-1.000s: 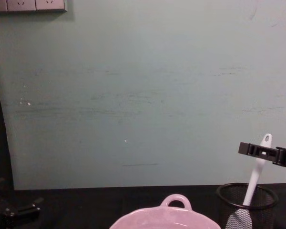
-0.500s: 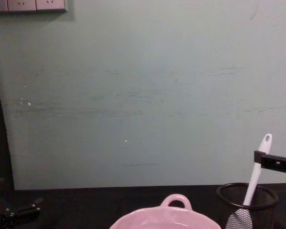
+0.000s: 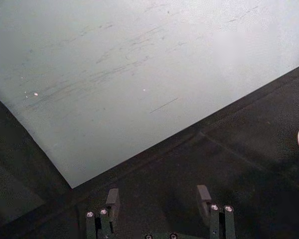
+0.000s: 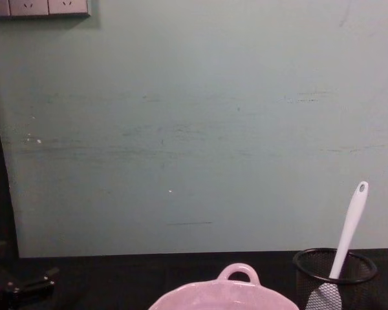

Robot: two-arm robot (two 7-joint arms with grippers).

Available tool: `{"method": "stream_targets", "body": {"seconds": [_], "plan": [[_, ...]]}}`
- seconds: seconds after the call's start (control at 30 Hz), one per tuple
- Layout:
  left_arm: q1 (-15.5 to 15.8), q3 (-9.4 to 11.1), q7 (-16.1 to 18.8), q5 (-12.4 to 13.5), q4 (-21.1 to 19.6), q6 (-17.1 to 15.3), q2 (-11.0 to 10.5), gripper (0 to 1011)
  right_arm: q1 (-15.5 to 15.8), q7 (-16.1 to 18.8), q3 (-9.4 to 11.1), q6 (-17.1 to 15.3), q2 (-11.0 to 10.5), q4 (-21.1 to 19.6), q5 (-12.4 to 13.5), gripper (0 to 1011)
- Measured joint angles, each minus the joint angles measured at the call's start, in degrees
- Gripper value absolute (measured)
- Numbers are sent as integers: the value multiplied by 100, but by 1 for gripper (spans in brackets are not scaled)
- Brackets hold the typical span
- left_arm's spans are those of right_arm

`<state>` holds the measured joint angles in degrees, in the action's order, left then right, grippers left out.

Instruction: Use the one hand to pick up the spoon and stir the clear water in the bowl.

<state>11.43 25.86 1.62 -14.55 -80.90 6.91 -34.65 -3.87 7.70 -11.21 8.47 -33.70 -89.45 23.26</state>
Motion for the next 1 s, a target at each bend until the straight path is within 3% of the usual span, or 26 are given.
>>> {"method": "stream_targets", "body": {"seconds": [0.27,0.5,1.0], "plan": [[0,0,0,0,0,0,0,1011,-21,-220,178,529,271,697,-289,1003],[0,0,0,0,0,0,0,1011,-207,-187,169,677,476,1155,-406,1002],[0,0,0,0,0,0,0,1011,-210,-166,164,678,470,1138,-393,1003]]}}
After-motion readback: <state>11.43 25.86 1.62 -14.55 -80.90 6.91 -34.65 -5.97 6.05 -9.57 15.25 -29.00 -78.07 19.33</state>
